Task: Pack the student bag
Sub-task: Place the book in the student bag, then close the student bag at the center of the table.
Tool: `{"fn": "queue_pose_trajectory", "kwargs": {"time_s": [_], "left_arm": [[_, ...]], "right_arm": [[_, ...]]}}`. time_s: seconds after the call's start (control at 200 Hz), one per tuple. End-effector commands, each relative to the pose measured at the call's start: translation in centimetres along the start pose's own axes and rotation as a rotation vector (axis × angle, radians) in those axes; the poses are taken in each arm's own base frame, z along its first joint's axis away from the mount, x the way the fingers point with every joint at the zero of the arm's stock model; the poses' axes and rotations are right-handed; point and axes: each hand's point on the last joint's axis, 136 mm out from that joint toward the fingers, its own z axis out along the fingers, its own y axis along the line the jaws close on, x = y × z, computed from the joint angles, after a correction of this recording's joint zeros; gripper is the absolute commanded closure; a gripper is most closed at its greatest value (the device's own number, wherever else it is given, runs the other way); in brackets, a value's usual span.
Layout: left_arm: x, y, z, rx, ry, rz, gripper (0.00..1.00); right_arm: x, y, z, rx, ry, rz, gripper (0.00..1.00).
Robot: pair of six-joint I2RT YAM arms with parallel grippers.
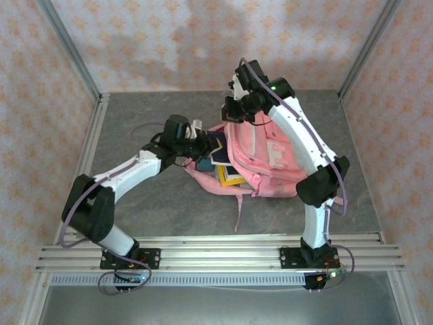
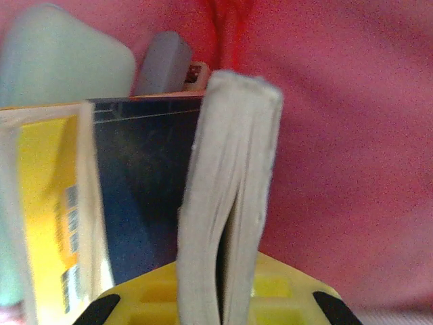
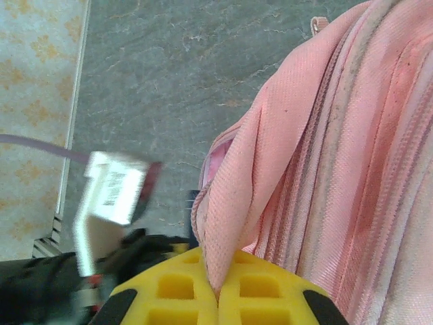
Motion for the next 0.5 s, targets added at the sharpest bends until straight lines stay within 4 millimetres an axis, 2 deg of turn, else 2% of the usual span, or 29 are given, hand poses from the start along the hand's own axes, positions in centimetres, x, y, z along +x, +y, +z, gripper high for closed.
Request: {"fn": "queue_pose_trajectory", "kwargs": {"time_s": [0.0,0.08,0.185,0.235,0.28,0.37,0.49], "left_arm": [[-0.1,-3.7,2.5,0.142,-0.009,0.058,1.0],[-0.1,-3.8,4.9,0.128,-0.003,0.075,1.0],[0.2,-2.5,8.2,0.052,0.014,0.078,1.0],[0.6,-2.3,9.5,0.024,0.036,0.083,0.9],[0.8,-1.8,10.1,-0.008,0.048,0.084,0.76],[0.6,-1.1,9.5,-0.057,0.028,0.094,0.54],[0.0,0.0,6.4,-0.152,-0.009,0.137,0.41]], "right_arm": [[-3.0,6.9,-7.0,-0.252,-0.208,-0.069,1.0],[-3.2,7.9,-7.2,-0.309,-0.202,-0.048,1.0],[-3.4,8.5,-7.3,-0.344,-0.2,-0.025,1.0],[-3.5,8.5,-7.1,-0.345,-0.199,-0.02,1.0],[-3.5,8.4,-7.0,-0.338,-0.197,-0.017,1.0],[-3.5,6.8,-6.2,-0.263,-0.2,-0.004,1.0],[-3.5,4.5,-5.4,-0.166,-0.212,0.032,1.0]]}}
